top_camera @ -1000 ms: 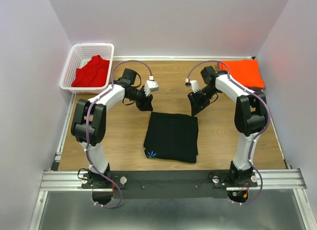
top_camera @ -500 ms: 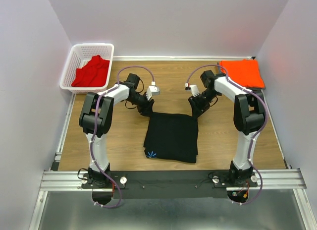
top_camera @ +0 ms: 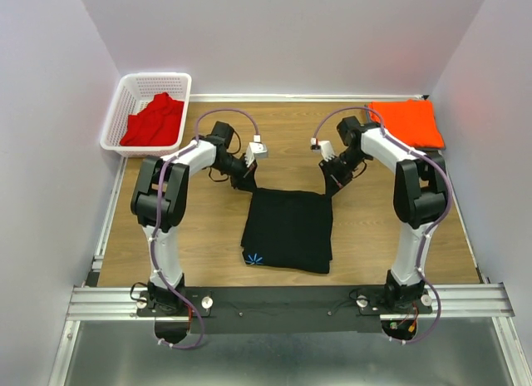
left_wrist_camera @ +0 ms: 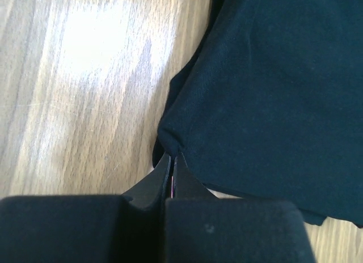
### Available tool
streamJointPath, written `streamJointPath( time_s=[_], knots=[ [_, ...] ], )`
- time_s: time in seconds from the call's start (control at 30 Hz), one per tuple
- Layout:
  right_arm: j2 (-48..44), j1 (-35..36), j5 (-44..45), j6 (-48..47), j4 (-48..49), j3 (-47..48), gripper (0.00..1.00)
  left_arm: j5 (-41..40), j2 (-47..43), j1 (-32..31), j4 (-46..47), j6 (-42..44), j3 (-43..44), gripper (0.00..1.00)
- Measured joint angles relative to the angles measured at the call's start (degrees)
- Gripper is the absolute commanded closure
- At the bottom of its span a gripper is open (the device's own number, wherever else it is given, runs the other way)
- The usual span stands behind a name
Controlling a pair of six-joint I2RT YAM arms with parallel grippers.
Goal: Fold and stack the t-shirts
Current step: Smooth out wrinkles on the folded tshirt
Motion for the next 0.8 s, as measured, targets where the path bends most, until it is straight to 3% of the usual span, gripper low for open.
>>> streamJointPath(
  time_s=[0.43,0.8],
  knots=[
    [-4.2,-1.0,5.5,0.9,1.7,0.8,1.0,-2.3,-5.3,2.6,2.8,-1.9,-1.1,1.0],
    [5.5,-1.0,11.8,5.8,10.8,5.3,0.99,-6.4,3.8,3.1,9.2,-7.3,4.7,1.0]
  ],
)
